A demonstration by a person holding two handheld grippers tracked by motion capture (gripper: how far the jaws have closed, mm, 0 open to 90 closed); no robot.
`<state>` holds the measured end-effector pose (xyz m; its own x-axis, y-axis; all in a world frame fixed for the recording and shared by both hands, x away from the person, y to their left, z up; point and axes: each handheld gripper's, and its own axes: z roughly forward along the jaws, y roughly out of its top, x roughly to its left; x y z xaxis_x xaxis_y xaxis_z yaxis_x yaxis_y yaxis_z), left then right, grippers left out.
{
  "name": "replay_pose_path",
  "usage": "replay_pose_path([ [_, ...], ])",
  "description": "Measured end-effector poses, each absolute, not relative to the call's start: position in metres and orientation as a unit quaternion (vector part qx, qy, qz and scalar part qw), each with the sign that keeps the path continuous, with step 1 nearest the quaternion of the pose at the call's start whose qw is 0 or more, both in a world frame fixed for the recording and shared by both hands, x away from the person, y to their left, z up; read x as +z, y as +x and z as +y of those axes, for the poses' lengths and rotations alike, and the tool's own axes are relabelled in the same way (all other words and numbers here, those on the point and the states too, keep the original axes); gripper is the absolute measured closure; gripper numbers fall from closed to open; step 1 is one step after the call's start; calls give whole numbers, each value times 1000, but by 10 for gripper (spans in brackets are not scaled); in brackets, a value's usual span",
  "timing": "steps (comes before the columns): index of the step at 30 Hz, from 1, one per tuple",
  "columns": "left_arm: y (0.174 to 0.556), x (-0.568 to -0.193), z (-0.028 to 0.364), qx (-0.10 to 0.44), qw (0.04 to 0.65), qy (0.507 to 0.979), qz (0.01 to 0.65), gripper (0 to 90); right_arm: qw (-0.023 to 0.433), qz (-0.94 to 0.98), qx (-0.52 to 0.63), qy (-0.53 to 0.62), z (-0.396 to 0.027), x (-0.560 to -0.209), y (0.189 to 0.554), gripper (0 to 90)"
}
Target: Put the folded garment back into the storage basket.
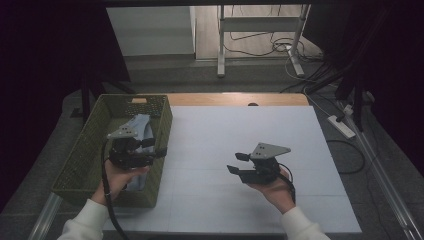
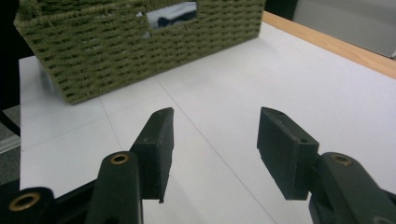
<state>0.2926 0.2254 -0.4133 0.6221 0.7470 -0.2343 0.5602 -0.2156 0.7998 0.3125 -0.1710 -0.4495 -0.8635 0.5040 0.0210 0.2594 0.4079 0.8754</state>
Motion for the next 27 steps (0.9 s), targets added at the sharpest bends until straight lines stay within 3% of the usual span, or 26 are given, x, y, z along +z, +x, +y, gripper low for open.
replay_pose_path([
  [27, 271, -427, 191, 93, 467, 783, 400, 340, 167, 816, 465, 299, -272, -464, 297, 443],
])
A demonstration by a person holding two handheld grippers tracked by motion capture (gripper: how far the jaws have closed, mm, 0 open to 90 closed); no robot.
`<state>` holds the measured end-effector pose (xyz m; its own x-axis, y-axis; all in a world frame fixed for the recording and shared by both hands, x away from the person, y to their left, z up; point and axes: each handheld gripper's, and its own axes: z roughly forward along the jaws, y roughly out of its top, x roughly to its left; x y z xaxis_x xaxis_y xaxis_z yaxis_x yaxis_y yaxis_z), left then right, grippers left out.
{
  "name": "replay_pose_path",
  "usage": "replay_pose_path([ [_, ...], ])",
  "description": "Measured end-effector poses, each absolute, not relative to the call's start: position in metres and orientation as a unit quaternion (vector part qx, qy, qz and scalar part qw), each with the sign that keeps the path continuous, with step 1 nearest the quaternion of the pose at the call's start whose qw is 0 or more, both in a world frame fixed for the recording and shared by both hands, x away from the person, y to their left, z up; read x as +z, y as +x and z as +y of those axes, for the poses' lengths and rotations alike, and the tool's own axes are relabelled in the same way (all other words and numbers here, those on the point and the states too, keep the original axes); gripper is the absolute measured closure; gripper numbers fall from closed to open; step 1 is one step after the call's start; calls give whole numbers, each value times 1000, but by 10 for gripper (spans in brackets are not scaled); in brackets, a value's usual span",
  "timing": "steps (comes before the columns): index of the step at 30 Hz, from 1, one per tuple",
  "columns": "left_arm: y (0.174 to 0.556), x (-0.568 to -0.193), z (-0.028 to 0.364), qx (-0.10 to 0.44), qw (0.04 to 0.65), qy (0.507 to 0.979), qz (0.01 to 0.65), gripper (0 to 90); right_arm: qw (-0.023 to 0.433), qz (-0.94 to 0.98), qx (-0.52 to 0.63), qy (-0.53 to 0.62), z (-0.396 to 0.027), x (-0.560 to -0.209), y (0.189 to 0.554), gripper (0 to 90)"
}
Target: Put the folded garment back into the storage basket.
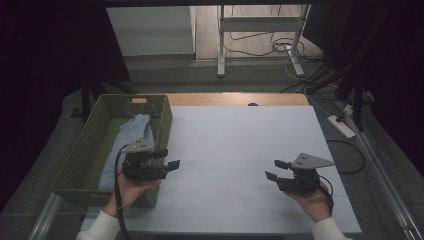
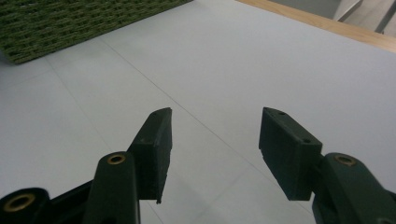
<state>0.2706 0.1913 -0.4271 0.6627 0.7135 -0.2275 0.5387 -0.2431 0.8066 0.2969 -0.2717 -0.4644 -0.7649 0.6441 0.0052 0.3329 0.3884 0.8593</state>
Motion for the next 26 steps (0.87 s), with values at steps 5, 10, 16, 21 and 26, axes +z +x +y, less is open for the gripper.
replay_pose_path([
  [5, 266, -427, 191, 91, 473, 780, 398, 341, 168, 810, 467, 311, -284, -465, 297, 442],
  [10, 263, -428, 188, 89, 473, 783, 395, 341, 169, 808, 467, 316, -290, -465, 299, 441],
  [16, 262, -428, 186, 91, 471, 784, 394, 340, 171, 810, 465, 314, -291, -465, 300, 441],
  [21, 262, -428, 185, 90, 470, 785, 393, 340, 171, 808, 467, 315, -292, -464, 299, 440],
  [26, 262, -427, 185, 92, 471, 784, 393, 340, 172, 811, 464, 313, -292, -465, 300, 439],
])
